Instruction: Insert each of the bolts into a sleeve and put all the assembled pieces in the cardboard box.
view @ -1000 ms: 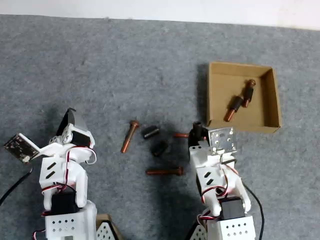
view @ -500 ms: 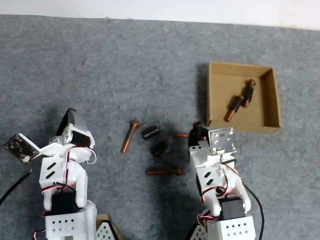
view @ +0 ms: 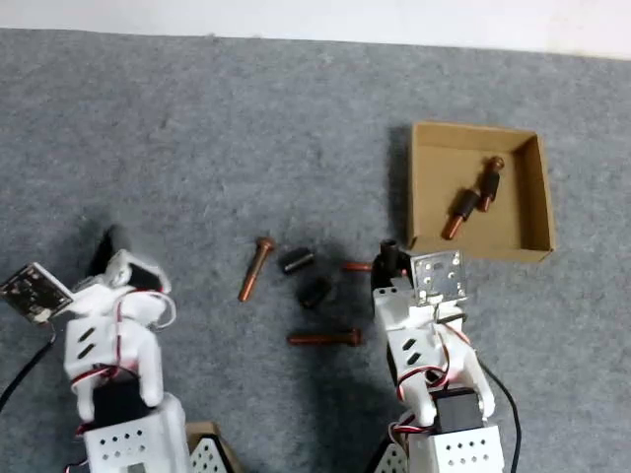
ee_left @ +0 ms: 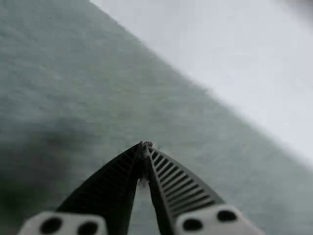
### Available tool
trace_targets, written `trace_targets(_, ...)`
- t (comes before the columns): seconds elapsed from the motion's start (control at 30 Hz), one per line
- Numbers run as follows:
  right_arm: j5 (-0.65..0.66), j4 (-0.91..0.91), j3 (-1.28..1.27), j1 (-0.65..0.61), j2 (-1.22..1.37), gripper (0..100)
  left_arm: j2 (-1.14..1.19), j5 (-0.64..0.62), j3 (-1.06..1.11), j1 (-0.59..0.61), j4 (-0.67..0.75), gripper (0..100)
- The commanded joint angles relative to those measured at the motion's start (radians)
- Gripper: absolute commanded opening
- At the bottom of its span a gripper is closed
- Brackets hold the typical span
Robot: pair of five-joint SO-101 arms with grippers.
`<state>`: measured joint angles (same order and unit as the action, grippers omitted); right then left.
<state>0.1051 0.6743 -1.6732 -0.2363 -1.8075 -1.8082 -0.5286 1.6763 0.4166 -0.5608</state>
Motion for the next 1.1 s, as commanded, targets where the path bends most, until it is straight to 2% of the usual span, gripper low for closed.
trace_targets(0.0,0.009,-0.021,-0.073,0.007,-0.024,0.4,-0.016,0.238,-0.039,0.051,-0.071,1)
trace_targets(0.1,0.008,-0.021,-0.073,0.004,-0.024,0.4,-0.015,0.308,-0.054,-0.036,-0.135,1)
trace_targets(0.23,0.008,-0.021,-0.073,0.004,-0.024,0.4,-0.010,0.532,-0.122,-0.189,-0.242,1)
trace_targets(0.3,0.008,-0.021,-0.073,0.004,-0.024,0.4,-0.008,0.601,-0.125,-0.266,-0.247,1)
trace_targets(0.43,0.008,-0.021,-0.073,0.004,-0.024,0.4,0.007,0.609,-0.160,-0.329,-0.247,1)
trace_targets(0.53,0.008,-0.021,-0.073,0.004,-0.024,0.4,0.114,0.612,-0.228,-0.349,-0.245,1)
trace_targets(0.67,0.008,-0.021,-0.073,0.004,-0.024,0.4,0.433,0.674,-0.326,-0.456,-0.133,1)
trace_targets(0.77,0.008,-0.021,-0.073,0.004,-0.024,0.4,0.779,0.717,-0.407,-0.561,0.006,1)
trace_targets(0.83,0.008,-0.021,-0.073,0.004,-0.024,0.4,1.001,0.715,-0.498,-0.581,0.061,1)
trace_targets(0.97,0.008,-0.021,-0.074,0.004,-0.024,0.4,1.391,0.713,-0.737,-0.587,0.064,3)
trace_targets(1.07,0.008,-0.021,-0.074,0.004,-0.024,0.4,1.626,0.712,-0.878,-0.588,0.012,13)
